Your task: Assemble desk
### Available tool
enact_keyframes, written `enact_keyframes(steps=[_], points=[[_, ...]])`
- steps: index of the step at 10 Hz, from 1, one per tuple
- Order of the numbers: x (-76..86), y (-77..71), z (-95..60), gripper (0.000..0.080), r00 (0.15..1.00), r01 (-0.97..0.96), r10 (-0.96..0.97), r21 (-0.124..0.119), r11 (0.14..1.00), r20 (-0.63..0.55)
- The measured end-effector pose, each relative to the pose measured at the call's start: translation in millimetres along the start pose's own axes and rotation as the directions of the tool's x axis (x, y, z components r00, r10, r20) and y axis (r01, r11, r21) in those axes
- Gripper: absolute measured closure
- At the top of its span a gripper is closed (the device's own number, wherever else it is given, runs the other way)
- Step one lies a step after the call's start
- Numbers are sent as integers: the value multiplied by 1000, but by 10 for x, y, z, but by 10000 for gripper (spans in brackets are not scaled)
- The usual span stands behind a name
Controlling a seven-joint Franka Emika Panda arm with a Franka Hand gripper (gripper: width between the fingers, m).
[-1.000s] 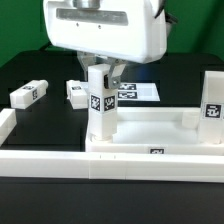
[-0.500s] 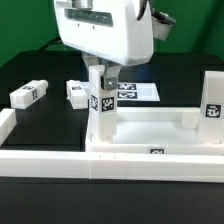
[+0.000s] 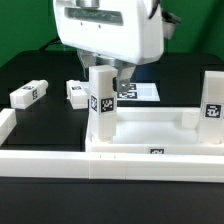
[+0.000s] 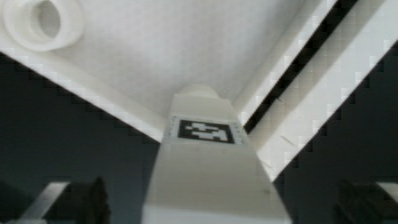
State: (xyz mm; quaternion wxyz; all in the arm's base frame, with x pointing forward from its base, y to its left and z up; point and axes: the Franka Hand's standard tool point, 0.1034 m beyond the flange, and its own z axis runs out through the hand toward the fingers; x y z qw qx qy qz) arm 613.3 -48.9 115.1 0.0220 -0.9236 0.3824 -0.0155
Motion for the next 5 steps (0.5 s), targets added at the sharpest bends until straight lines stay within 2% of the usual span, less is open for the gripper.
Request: enact_keyframes(steps=[5], points=[[9,8,0,150,936,351,-351,0,936,-1]])
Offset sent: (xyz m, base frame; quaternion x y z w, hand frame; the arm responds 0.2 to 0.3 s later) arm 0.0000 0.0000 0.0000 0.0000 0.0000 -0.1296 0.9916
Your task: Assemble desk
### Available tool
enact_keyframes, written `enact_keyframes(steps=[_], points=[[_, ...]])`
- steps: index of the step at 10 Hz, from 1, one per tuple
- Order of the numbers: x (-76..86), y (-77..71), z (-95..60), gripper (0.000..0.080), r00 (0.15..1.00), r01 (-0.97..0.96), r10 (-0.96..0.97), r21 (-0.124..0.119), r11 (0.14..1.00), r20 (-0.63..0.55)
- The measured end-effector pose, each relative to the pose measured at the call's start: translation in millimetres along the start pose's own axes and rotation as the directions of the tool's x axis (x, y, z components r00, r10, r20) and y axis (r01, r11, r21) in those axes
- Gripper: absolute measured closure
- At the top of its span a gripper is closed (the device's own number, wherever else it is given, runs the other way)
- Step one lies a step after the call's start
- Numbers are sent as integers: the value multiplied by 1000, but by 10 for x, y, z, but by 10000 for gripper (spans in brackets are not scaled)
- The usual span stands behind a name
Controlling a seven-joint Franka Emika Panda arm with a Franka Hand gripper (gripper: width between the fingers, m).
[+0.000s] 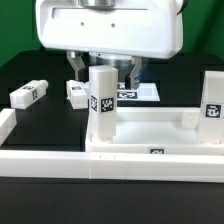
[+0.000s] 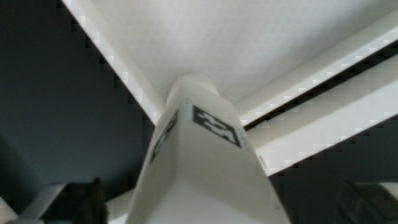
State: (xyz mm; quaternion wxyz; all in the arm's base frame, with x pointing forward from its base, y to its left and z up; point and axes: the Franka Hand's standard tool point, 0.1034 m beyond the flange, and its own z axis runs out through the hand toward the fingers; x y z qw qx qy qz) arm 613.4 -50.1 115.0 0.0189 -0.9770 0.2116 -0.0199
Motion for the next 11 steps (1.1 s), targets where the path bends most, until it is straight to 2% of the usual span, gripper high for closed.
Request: enact_keyframes(steps=[2,3,5,11], points=[[-1,-14,-1,150,994,112,-112,-2,994,-2],[-3,-15,-2,150,973,232,-232,-16,973,-1],[-16,9,15,150,931,365,-365,-19,931,5],[-8,40,15,150,717,697,-697,-27,716,19]])
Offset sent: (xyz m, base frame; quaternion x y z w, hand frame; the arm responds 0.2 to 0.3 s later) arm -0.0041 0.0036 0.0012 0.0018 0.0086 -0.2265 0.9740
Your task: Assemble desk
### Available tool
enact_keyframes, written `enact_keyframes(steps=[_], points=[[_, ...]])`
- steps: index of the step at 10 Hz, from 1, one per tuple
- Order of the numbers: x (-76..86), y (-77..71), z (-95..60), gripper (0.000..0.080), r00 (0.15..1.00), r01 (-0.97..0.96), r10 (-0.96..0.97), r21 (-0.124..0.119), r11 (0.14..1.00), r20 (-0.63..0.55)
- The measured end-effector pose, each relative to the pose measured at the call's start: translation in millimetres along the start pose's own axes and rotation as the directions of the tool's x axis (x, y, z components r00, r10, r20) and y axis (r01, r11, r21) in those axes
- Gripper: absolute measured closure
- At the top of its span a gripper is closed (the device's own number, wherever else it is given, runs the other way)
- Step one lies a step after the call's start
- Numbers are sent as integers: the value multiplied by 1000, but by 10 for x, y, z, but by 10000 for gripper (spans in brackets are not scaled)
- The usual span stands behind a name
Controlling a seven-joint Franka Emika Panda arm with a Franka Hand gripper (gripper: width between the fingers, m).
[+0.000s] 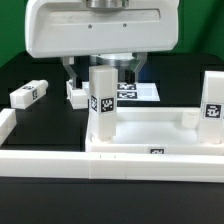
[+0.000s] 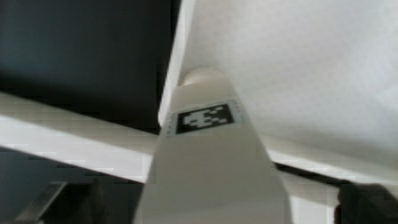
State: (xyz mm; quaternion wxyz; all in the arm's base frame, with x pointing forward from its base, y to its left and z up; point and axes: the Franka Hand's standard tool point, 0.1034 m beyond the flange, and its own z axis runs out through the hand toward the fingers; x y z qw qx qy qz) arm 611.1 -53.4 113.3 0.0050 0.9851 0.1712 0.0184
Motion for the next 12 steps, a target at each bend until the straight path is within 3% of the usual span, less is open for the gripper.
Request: enact_keyframes(steps=[3,5,6,7,10,12], points=[[-6,18,-3,177,992,126,-126,-12,992,9],[-7,18,-3,449,992,126,-126,-12,992,9],[-7,18,-2,449,992,126,-125,-12,992,9],[-7,17,-2,511,993,118,-118,-12,993,9],[-6,16,-2,511,996,85,-85,-11,996,8],[-24,22,4,511,992,-126,126,-5,992,10]])
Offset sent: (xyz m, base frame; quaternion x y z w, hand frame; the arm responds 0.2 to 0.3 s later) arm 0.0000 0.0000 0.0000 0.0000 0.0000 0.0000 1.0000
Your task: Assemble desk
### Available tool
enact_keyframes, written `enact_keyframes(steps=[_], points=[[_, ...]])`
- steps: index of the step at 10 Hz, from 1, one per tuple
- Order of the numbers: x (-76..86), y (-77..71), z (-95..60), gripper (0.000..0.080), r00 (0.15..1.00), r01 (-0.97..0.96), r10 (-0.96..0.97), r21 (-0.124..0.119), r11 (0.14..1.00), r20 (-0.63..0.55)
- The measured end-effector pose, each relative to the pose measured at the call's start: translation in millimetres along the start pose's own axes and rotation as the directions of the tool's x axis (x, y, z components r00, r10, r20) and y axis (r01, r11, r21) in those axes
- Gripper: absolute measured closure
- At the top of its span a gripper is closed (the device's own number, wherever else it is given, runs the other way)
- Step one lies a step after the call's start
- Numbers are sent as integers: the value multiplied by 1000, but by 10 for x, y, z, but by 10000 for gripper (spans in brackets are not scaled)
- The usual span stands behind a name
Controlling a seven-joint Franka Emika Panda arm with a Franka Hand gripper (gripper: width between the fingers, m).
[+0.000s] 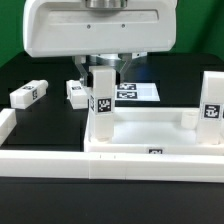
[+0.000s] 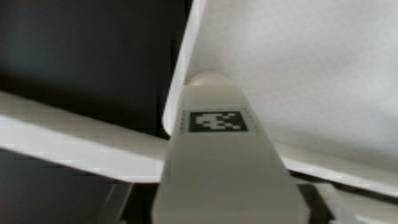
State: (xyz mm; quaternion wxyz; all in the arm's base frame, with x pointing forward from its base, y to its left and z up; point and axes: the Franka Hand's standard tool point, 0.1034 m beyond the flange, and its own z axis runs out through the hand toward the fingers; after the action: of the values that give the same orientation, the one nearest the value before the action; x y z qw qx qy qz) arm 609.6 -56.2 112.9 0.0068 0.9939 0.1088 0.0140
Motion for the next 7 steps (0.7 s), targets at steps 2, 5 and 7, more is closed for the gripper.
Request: enact_keyframes(steps=[2,5,7], points=[[-16,-7,3,509,969,-247,247,9,969,9],[-22,-31,8,509,815,-580,579,12,815,21],[-12,-30,8,509,763,-647,647,13,763,16]])
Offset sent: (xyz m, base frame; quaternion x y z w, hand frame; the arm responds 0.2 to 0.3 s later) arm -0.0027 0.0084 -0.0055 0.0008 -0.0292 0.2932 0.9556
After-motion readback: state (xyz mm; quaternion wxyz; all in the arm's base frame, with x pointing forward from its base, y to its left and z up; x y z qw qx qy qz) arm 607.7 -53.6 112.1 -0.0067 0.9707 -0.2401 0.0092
